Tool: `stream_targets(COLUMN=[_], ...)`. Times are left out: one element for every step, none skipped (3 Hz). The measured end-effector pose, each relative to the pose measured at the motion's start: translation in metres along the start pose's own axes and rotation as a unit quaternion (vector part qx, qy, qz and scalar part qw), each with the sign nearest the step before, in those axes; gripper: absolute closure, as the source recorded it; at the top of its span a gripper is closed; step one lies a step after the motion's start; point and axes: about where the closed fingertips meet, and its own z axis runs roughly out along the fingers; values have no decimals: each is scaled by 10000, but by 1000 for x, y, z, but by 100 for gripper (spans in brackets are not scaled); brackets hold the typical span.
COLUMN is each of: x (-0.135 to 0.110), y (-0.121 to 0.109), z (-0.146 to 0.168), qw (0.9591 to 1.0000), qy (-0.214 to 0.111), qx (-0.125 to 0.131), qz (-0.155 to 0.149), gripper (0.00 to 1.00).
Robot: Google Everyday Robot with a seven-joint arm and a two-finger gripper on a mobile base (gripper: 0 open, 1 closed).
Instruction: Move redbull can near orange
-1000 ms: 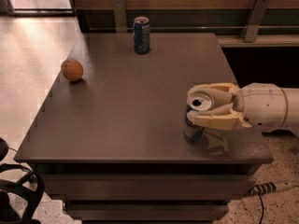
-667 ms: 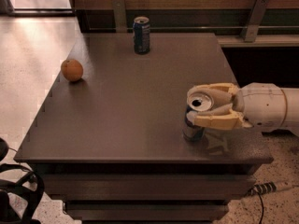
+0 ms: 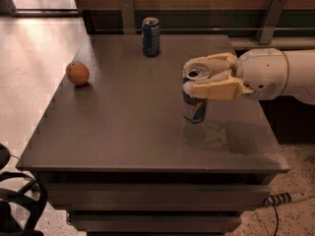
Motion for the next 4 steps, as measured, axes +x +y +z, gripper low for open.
stream_targets(x=[-21,-21,-19,-16], y=[-46,-87,-116,-137], z=[36,71,105,142], qw=[9995,9978,9964,9971], qy=[-127,-555,-748,-593], qx=[-15,180,349,479], qz=[276,315,197,47], gripper=[100,100,100,100])
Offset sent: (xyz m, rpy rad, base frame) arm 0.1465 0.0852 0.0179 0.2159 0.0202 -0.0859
